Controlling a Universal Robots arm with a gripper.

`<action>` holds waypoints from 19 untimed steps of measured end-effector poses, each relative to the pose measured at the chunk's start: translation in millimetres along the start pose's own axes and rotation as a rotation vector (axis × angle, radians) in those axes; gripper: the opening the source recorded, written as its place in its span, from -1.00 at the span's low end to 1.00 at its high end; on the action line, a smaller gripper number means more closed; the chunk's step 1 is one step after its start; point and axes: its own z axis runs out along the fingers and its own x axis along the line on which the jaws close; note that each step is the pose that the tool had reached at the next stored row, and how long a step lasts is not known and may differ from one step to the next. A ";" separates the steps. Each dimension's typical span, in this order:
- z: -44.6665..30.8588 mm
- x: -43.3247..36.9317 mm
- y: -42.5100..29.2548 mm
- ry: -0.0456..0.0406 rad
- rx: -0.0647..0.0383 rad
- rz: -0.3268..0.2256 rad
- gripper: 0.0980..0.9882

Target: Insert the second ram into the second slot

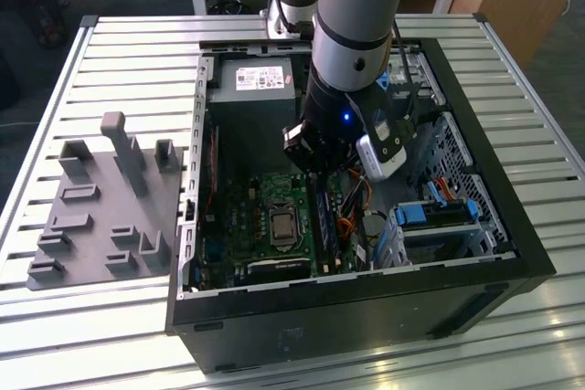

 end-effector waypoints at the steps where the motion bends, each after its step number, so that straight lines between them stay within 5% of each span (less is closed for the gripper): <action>1: 0.4 0.0 -0.1 0.0001 0.000 0.000 -0.95; 19: 20.6 -3.0 -1.5 0.0009 0.000 0.010 -0.95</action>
